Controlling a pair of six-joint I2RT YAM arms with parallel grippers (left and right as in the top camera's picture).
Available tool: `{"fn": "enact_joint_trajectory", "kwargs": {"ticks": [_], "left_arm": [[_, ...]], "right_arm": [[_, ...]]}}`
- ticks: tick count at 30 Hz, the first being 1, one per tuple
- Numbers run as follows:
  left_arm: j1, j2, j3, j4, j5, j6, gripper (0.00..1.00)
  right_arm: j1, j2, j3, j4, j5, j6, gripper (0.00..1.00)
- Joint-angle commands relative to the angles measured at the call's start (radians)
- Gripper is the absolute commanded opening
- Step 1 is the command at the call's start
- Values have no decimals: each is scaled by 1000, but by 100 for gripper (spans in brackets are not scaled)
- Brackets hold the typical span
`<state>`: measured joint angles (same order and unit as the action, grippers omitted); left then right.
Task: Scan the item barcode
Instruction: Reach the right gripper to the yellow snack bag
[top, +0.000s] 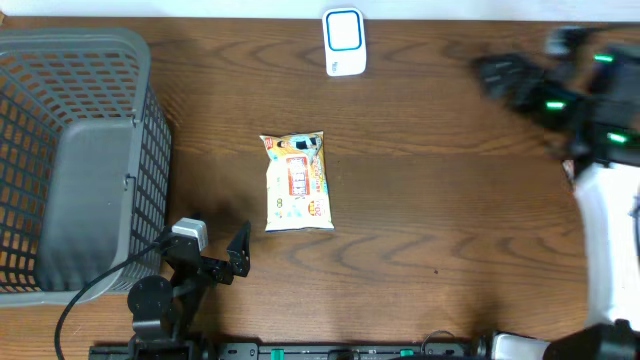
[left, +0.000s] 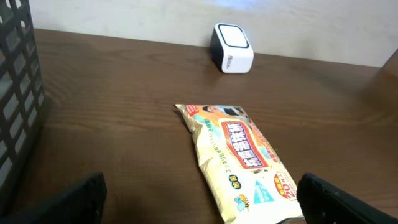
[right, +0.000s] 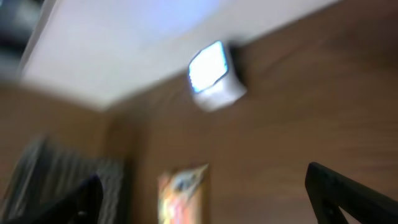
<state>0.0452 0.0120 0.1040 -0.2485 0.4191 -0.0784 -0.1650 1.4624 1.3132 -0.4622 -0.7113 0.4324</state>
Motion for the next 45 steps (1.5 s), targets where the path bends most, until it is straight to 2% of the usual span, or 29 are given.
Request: {"fn": "enact_joint_trajectory", "kwargs": {"ticks": [1,5,9,11,14,23,24,25,26,28,29,30,37,41,45], "left_arm": [[4,-2,-20,-12,-2,-6,98],[4,-2,-20,-12,-2,-6,98],[4,-2,-20,-12,-2,-6,98],[4,-2,-20,-11,-2,-6,98],[4,-2,-20,-11,-2,-6,98],[4,-2,-20,-12,-2,-6,98],[4,-2,-20,-12,-2,-6,98],[4,-2,-20,-12,-2,-6,98],[4,-2,-20,-11,-2,-6,98],[4,-2,-20,-12,-2,-6,98],[4,-2,-20,-12,-2,-6,98],[4,-2,-20,-12,-2,-6,98],[4,-2,-20,-11,-2,-6,98],[4,-2,-20,-12,-2,-6,98],[4,-2,-20,-12,-2,-6,98]], "right_arm": [[224,63,-1,-22,-86,-123,99],[447,157,-1,-9,39,-150,99],[626,273,-1,8,306,-149,99],[721,356,-1,25,504,-147,99],[776,419,-1,48,642,-102,99],[836,602,-1,116,652,-27,98],[835,620,-1,110,658,-4,95],[835,637,-1,105,657,11,86],[832,649,-1,96,656,26,70],[822,655,-1,63,657,53,24],[815,653,0,50,657,62,8],[807,642,0,37,657,69,1],[718,510,0,-108,740,47,1],[655,390,0,-189,841,-84,1],[617,304,0,-246,833,-282,1]]}}
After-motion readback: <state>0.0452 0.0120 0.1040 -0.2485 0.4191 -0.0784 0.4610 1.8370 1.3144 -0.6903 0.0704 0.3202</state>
